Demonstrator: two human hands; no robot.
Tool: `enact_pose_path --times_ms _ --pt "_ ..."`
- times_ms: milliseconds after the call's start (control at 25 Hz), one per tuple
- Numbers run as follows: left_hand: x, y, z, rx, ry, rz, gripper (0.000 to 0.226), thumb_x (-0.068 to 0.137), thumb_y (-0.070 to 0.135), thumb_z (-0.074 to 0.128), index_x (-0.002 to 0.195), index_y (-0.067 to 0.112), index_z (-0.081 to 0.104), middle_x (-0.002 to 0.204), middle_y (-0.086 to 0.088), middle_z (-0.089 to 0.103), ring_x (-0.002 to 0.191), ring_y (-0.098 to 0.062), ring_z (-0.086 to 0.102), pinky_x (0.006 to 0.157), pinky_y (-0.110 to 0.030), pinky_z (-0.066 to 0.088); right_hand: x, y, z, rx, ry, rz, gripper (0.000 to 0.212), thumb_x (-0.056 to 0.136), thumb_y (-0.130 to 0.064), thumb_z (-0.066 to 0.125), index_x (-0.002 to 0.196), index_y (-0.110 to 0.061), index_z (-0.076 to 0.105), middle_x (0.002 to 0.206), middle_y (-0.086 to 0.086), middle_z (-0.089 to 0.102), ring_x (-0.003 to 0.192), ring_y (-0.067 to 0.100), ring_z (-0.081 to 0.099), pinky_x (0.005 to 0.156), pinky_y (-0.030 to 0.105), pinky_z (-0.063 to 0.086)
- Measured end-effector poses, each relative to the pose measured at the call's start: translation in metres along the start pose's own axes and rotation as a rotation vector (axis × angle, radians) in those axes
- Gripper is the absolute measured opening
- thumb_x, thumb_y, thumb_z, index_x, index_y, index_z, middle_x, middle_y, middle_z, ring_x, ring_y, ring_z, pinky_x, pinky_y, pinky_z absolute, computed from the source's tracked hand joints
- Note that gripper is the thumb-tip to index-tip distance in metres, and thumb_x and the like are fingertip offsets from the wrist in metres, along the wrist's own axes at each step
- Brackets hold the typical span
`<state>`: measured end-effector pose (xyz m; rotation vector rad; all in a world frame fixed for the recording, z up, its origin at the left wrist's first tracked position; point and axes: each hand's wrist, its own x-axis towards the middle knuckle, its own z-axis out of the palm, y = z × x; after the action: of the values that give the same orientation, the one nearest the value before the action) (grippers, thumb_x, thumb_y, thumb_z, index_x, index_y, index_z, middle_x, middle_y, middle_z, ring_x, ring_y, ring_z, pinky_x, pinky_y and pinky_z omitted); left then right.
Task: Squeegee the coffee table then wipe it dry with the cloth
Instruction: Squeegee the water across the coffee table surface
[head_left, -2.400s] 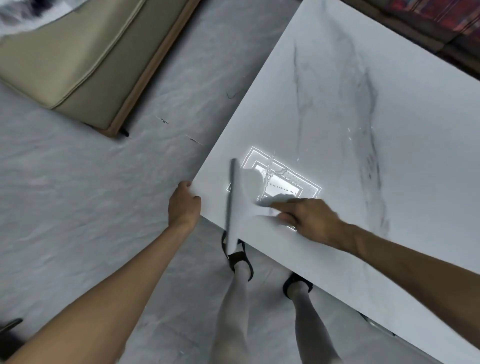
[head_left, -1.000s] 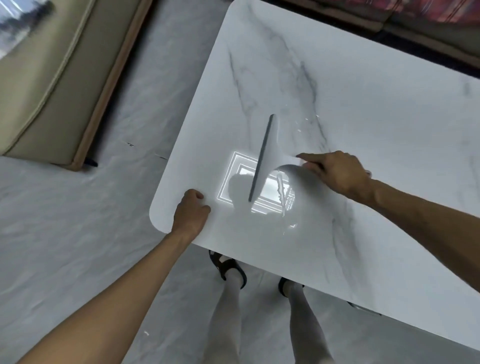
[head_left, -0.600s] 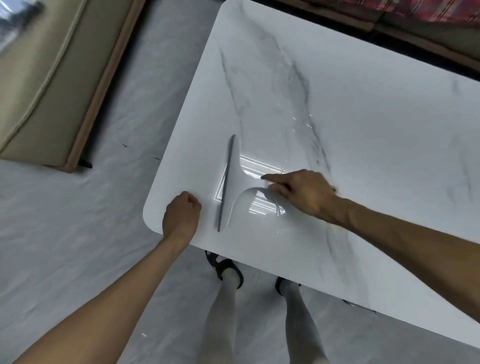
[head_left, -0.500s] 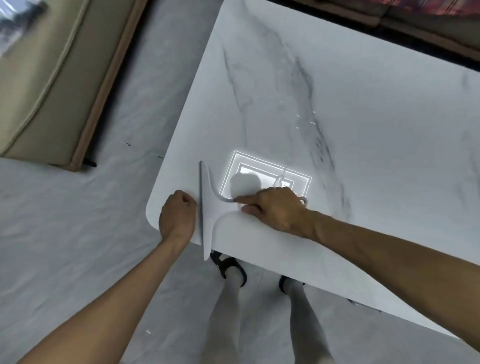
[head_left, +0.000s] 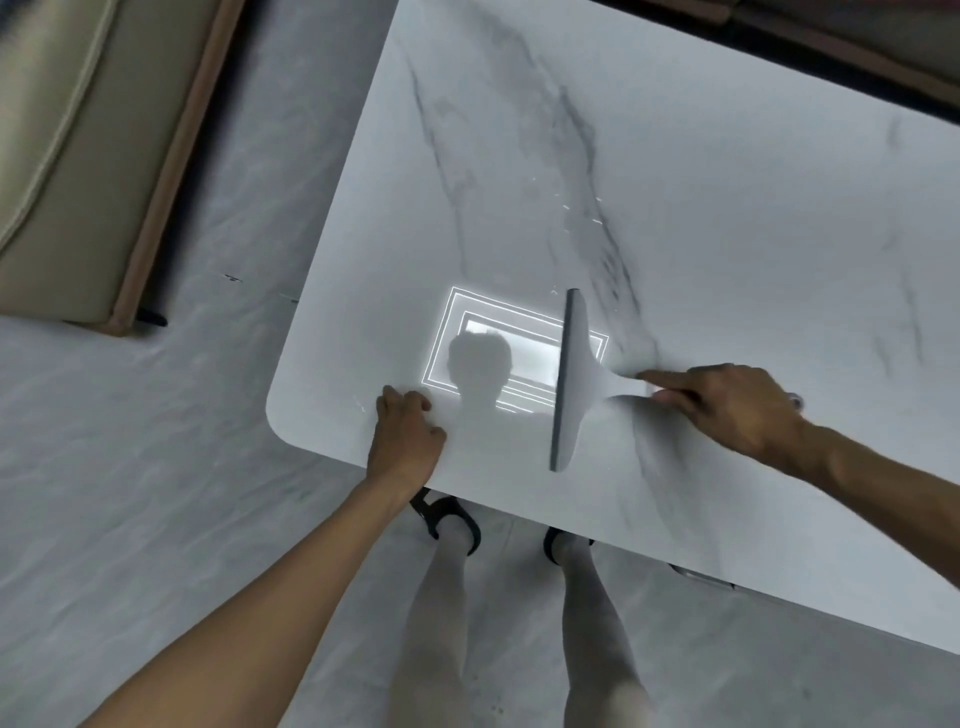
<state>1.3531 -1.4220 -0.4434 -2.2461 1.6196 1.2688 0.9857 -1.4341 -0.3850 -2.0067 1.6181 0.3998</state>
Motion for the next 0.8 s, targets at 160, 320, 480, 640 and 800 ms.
enact_pose_path --times_ms 160,320,480,640,800 --pt "-0.003 -0.005 -0.002 -0.069 0.103 -0.082 0.025 0.088 0.013 0.05 0.113 0.019 0.051 0.112 0.002 0.055 0.078 -0.013 0.055 0.063 -0.025 0.041 -0.009 -0.026 0.009 0.063 0.012 -0.211 0.038 0.094 -0.054 0.034 0.131 -0.064 0.035 0.095 -0.013 0.069 0.088 0.017 0.067 0.065 0.027 0.044" --pt "-0.015 -0.008 0.005 -0.079 0.162 -0.119 0.026 0.089 0.013 0.05 0.113 0.021 0.05 0.11 0.002 0.059 0.084 -0.014 0.056 0.07 -0.027 0.043 0.008 -0.112 0.061 -0.004 -0.222 -0.48 0.039 0.1 -0.046 0.033 0.138 -0.049 0.039 0.099 -0.001 0.066 0.093 0.023 0.063 0.076 0.034 0.049" --pt "-0.027 0.002 0.027 -0.063 0.107 -0.093 0.029 0.089 0.011 0.051 0.115 0.021 0.046 0.108 0.006 0.053 0.088 -0.016 0.055 0.069 -0.028 0.041 0.013 -0.094 0.068 -0.053 -0.193 -0.534 0.037 0.101 -0.041 0.035 0.136 -0.047 0.043 0.095 0.002 0.066 0.089 0.025 0.065 0.071 0.034 0.049" --pt "-0.029 0.025 0.048 0.047 0.049 -0.045 0.03 0.086 0.009 0.054 0.116 0.013 0.047 0.116 -0.001 0.042 0.101 -0.019 0.048 0.07 -0.031 0.043 -0.01 0.007 0.035 -0.026 -0.068 -0.363 0.037 0.097 -0.041 0.047 0.129 -0.058 0.044 0.096 -0.007 0.071 0.088 0.022 0.067 0.065 0.026 0.034" --pt "-0.024 0.03 0.044 0.052 0.037 -0.097 0.017 0.089 0.014 0.05 0.105 0.013 0.055 0.111 -0.007 0.053 0.099 -0.021 0.054 0.07 -0.031 0.045 -0.033 0.063 -0.002 -0.119 -0.039 -0.167 0.035 0.096 -0.05 0.032 0.129 -0.061 0.041 0.074 -0.011 0.059 0.074 0.02 0.066 0.058 0.03 0.045"
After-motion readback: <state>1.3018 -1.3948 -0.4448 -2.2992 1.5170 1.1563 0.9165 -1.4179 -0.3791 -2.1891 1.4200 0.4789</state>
